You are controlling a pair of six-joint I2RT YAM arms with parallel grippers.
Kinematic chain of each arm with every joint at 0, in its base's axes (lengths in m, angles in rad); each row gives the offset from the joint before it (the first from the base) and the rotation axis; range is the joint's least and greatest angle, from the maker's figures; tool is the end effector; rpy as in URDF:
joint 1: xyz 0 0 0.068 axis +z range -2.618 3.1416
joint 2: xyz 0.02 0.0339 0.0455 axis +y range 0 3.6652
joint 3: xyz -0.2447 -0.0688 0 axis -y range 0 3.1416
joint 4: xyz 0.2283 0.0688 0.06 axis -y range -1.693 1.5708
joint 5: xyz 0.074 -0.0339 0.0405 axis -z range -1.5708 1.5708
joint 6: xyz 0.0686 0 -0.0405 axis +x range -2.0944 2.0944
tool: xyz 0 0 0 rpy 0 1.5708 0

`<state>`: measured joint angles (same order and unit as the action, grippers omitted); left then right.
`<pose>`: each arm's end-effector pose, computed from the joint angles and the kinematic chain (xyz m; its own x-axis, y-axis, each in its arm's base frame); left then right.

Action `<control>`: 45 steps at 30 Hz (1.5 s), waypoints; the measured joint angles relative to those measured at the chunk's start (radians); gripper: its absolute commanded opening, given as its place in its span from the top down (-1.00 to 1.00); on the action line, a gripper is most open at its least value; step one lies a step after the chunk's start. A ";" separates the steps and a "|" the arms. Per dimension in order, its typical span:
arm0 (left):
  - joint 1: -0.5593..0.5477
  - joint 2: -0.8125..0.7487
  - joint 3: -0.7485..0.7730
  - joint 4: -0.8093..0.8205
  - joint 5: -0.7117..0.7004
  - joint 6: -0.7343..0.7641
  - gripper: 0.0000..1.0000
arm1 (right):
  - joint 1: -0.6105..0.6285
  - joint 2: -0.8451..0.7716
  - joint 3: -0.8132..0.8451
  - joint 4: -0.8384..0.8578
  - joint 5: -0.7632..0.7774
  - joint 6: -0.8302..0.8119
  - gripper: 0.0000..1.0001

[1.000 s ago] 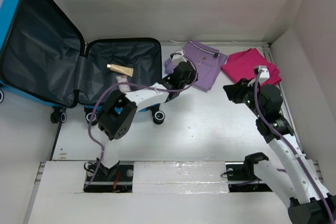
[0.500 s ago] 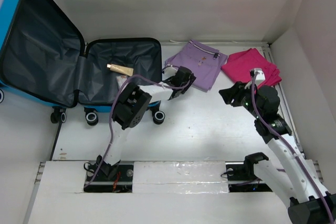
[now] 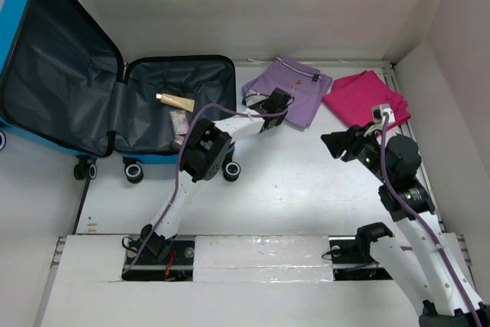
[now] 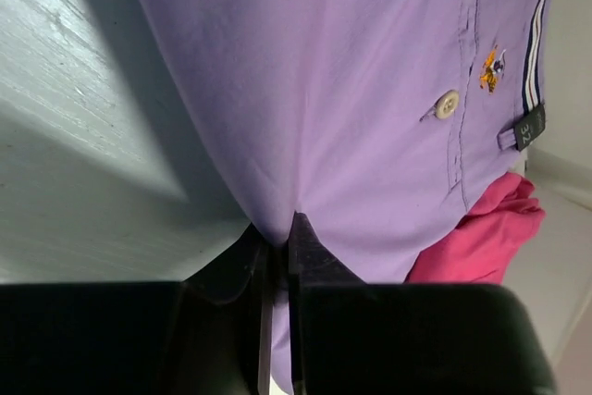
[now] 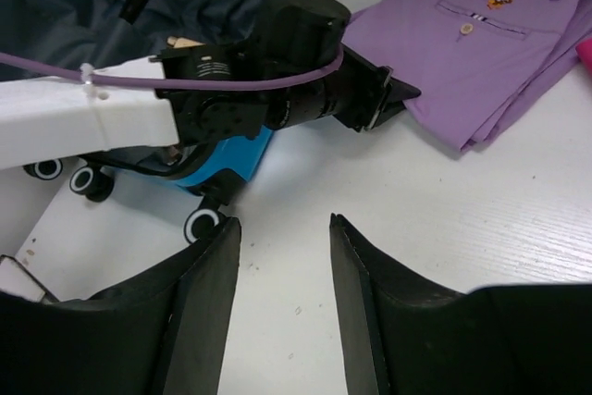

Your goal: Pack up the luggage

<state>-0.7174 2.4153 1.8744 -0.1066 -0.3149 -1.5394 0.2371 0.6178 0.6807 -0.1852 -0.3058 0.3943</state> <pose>0.4213 -0.3394 0.1259 -0.4530 -0.8660 -0.2118 -0.4405 0.4240 -0.7913 0.1730 0.0631 0.3125 -0.3071 0.3027 -0.9023 -0.4294 0.8020 0.4152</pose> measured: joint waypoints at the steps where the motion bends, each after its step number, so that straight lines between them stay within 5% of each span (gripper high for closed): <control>1: 0.000 0.006 0.016 -0.011 -0.003 0.005 1.00 | 0.000 -0.014 0.005 -0.009 -0.003 0.002 0.01; 6: 0.005 0.007 0.014 0.005 -0.011 0.077 1.00 | 0.000 -0.074 0.024 -0.048 -0.006 -0.001 0.01; 12: 0.029 -0.051 -0.041 0.070 -0.006 0.351 1.00 | 0.000 -0.073 0.035 -0.047 -0.024 -0.002 0.01; 24: 0.270 -0.603 -0.251 0.003 0.240 0.904 1.00 | 0.003 0.011 0.034 0.020 -0.092 0.012 0.01; 32: 0.599 -0.821 -0.469 -0.052 0.317 0.999 1.00 | 0.028 0.065 0.029 0.099 -0.124 0.034 0.01; 43: 0.907 -0.763 -0.572 -0.083 0.232 1.054 1.00 | 0.039 0.131 -0.010 0.155 -0.123 0.039 -0.06; 45: 0.928 -0.744 -0.587 -0.093 0.188 1.059 0.77 | 0.039 0.147 -0.019 0.163 -0.121 0.039 -0.18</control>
<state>0.2104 1.6711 1.2873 -0.1997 -0.1268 -0.4808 0.2764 0.7647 0.6621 -0.0219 -0.4263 0.4332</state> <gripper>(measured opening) 0.024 0.548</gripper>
